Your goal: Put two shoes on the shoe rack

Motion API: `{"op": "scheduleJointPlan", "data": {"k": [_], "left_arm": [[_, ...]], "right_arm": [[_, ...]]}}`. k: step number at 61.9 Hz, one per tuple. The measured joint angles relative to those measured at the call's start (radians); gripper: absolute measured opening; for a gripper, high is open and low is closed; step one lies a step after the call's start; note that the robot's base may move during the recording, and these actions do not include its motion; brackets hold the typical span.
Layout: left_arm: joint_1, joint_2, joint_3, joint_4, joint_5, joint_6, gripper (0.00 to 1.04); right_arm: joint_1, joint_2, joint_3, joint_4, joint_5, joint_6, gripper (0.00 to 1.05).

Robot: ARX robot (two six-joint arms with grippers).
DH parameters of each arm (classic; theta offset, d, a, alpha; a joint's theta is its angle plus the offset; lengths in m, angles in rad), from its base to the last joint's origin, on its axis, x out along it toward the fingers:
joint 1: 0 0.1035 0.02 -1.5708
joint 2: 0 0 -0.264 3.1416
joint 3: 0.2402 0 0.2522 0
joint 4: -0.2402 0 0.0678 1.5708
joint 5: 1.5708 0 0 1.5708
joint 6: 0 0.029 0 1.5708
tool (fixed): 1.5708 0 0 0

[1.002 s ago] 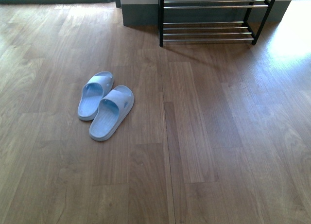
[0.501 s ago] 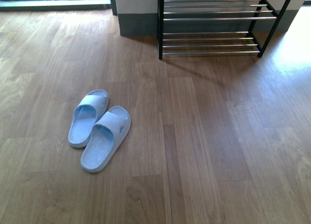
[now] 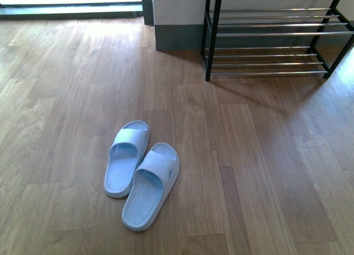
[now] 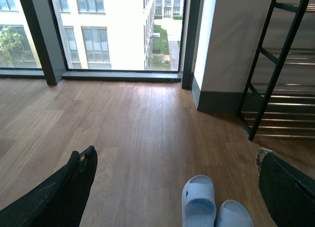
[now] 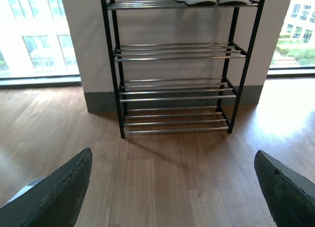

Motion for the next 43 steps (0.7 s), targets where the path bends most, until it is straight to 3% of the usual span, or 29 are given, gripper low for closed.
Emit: {"op": "scheduleJointPlan", "data": {"k": [3, 6, 14, 25, 43], "left_arm": [[0.000, 0.000, 0.000, 0.000, 0.002, 0.000, 0.95], [0.000, 0.000, 0.000, 0.000, 0.002, 0.000, 0.95], [0.000, 0.000, 0.000, 0.000, 0.002, 0.000, 0.95], [0.000, 0.000, 0.000, 0.000, 0.002, 0.000, 0.95], [0.000, 0.000, 0.000, 0.000, 0.002, 0.000, 0.95]], "right_arm": [[-0.015, 0.166, 0.005, 0.065, -0.256, -0.041, 0.96], [0.035, 0.312, 0.007, 0.167, -0.294, -0.057, 0.96], [0.194, 0.827, 0.079, 0.502, -0.228, -0.112, 0.96], [0.330, 1.524, 0.247, 0.811, -0.143, -0.121, 0.96], [0.481, 2.293, 0.639, 0.851, -0.050, -0.056, 0.96]]}}
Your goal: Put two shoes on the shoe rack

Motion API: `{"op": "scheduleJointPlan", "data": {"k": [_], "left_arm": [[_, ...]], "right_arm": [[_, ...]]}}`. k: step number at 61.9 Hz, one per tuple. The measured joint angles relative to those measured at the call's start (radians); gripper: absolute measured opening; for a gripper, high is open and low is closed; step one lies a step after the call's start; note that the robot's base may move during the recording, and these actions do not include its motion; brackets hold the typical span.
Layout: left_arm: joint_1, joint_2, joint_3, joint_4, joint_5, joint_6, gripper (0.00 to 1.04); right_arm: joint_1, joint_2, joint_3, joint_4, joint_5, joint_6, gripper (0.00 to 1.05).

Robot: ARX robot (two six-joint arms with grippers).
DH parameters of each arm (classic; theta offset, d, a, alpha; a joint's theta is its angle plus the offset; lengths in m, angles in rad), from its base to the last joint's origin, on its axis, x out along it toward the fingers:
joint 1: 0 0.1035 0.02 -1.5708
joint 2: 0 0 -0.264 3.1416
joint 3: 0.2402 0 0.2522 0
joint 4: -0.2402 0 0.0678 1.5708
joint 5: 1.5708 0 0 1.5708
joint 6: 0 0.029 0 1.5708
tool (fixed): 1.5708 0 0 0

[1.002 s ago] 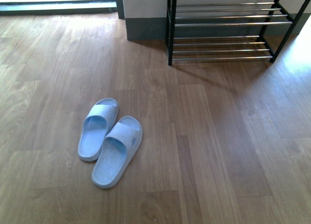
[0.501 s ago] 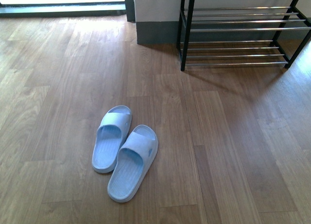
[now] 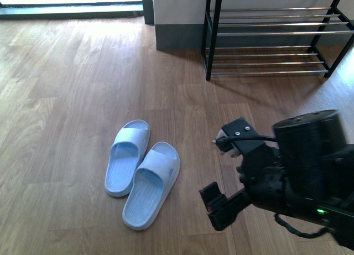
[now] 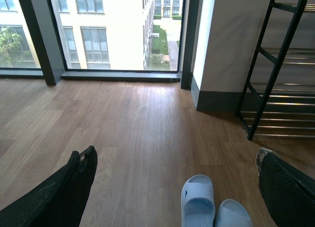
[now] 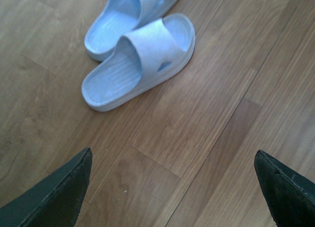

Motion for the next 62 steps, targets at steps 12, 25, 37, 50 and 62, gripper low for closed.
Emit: {"op": "scheduleJointPlan", "data": {"k": [12, 25, 37, 50, 62], "left_arm": [[0.000, 0.000, 0.000, 0.000, 0.000, 0.000, 0.95], [0.000, 0.000, 0.000, 0.000, 0.000, 0.000, 0.95], [0.000, 0.000, 0.000, 0.000, 0.000, 0.000, 0.95], [0.000, 0.000, 0.000, 0.000, 0.000, 0.000, 0.95], [0.000, 0.000, 0.000, 0.000, 0.000, 0.000, 0.95]], "right_arm": [[0.061, 0.247, 0.263, -0.050, 0.053, 0.127, 0.96], [0.140, 0.423, 0.520, -0.165, 0.061, 0.272, 0.96], [0.190, 0.544, 0.705, -0.234, 0.069, 0.396, 0.96], [0.194, 0.657, 0.902, -0.320, 0.180, 0.451, 0.96], [0.167, 0.745, 1.030, -0.367, 0.256, 0.450, 0.80]]}}
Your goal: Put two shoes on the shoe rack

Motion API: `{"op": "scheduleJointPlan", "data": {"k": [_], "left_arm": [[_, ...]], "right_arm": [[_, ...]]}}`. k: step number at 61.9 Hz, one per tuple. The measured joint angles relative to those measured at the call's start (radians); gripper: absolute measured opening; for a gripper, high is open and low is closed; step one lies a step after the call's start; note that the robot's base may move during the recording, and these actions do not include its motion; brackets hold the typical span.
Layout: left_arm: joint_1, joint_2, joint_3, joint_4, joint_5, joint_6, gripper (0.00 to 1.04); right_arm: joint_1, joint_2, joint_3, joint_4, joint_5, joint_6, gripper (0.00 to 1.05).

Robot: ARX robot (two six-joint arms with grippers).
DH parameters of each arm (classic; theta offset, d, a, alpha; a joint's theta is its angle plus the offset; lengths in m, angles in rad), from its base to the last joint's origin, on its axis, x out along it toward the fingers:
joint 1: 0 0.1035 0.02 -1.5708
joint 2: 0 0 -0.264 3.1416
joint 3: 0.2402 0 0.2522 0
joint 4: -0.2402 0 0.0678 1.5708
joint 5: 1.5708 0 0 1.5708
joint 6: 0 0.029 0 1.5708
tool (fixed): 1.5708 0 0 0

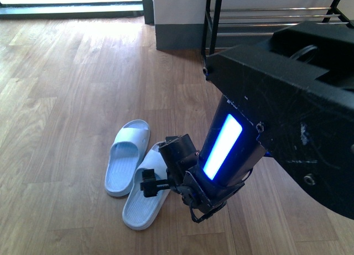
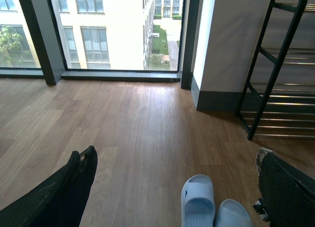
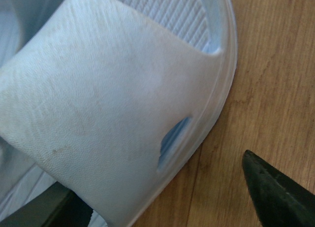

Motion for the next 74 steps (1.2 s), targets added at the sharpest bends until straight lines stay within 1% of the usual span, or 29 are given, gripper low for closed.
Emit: {"op": "scheduleJointPlan", "data": {"k": [4, 5, 13, 20, 25, 26, 27, 34, 42, 47, 58, 65, 70, 74], "left_arm": [[0.000, 0.000, 0.000, 0.000, 0.000, 0.000, 0.95], [0.000, 0.000, 0.000, 0.000, 0.000, 0.000, 0.95], [0.000, 0.000, 0.000, 0.000, 0.000, 0.000, 0.95], [0.000, 0.000, 0.000, 0.000, 0.000, 0.000, 0.95], [0.000, 0.000, 0.000, 0.000, 0.000, 0.000, 0.95], [0.000, 0.000, 0.000, 0.000, 0.000, 0.000, 0.95], [0.000, 0.000, 0.000, 0.000, 0.000, 0.000, 0.95], [0.000, 0.000, 0.000, 0.000, 0.000, 0.000, 0.95], [0.000, 0.000, 0.000, 0.000, 0.000, 0.000, 0.95], [0.000, 0.000, 0.000, 0.000, 0.000, 0.000, 0.95], [0.000, 0.000, 0.000, 0.000, 0.000, 0.000, 0.95], [0.000, 0.000, 0.000, 0.000, 0.000, 0.000, 0.95], [0.000, 0.000, 0.000, 0.000, 0.000, 0.000, 0.95], [0.000, 0.000, 0.000, 0.000, 0.000, 0.000, 0.95]], "right_arm": [[-0.007, 0.012, 0.015, 0.000, 0.014, 0.000, 0.71], [-0.010, 0.014, 0.016, 0.000, 0.018, 0.001, 0.68], [-0.016, 0.014, 0.015, 0.026, 0.021, -0.001, 0.50], [-0.017, -0.003, -0.022, 0.074, 0.046, -0.003, 0.26], [-0.025, -0.052, -0.108, 0.140, 0.082, -0.007, 0.08], [-0.031, -0.077, -0.148, 0.172, 0.094, -0.006, 0.03], [-0.033, -0.087, -0.163, 0.183, 0.097, -0.007, 0.02], [-0.065, -0.204, -0.312, 0.281, 0.110, -0.011, 0.01], [-0.134, -0.402, -0.523, 0.405, 0.086, -0.035, 0.01], [-0.230, -0.635, -0.740, 0.461, 0.027, -0.075, 0.01], [-0.393, -1.003, -1.024, 0.448, -0.081, -0.138, 0.01], [-0.499, -1.278, -1.150, 0.346, -0.169, -0.174, 0.01], [-0.557, -1.447, -1.216, 0.265, -0.237, -0.205, 0.01], [-0.590, -1.577, -1.272, 0.231, -0.289, -0.229, 0.01]]}}
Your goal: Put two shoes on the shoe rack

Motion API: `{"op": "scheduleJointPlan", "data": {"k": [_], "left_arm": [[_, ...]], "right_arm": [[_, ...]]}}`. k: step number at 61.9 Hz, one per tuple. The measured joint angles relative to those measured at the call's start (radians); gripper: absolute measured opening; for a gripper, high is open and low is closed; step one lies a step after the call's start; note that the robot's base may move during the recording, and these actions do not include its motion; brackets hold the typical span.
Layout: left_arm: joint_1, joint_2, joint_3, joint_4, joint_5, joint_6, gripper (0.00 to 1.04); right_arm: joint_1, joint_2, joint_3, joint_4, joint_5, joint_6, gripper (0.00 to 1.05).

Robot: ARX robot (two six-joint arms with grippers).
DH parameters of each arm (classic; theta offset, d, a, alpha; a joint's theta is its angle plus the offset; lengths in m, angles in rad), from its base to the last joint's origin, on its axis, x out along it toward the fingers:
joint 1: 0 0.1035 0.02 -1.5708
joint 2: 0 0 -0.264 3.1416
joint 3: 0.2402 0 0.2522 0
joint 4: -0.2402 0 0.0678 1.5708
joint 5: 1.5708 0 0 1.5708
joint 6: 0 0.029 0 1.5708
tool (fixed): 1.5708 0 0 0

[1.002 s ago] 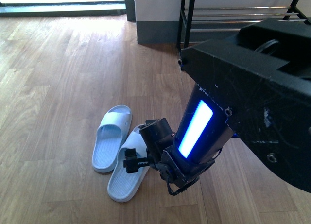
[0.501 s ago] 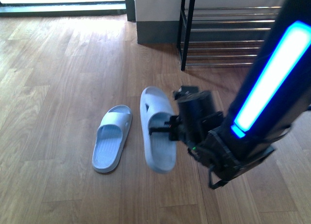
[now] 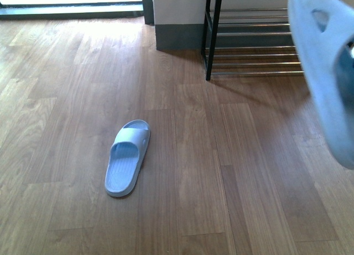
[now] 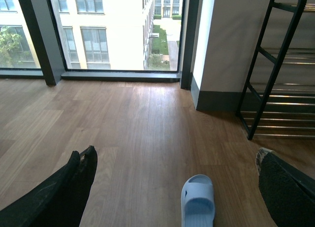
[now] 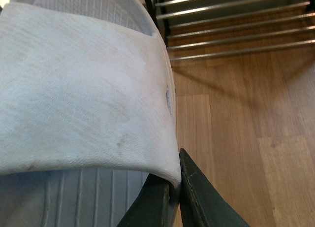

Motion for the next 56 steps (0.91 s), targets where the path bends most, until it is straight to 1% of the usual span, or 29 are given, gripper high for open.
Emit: {"op": "scheduleJointPlan", "data": {"k": [7, 29, 56], "left_arm": [[0.000, 0.000, 0.000, 0.000, 0.000, 0.000, 0.95], [0.000, 0.000, 0.000, 0.000, -0.003, 0.000, 0.95], [0.000, 0.000, 0.000, 0.000, 0.001, 0.000, 0.95]], "right_arm": [[-0.011, -0.098, -0.022, -0.003, -0.016, -0.022, 0.01], [-0.007, -0.095, -0.027, -0.006, -0.027, -0.037, 0.01], [-0.016, -0.095, -0.029, -0.008, -0.016, -0.037, 0.01]]}}
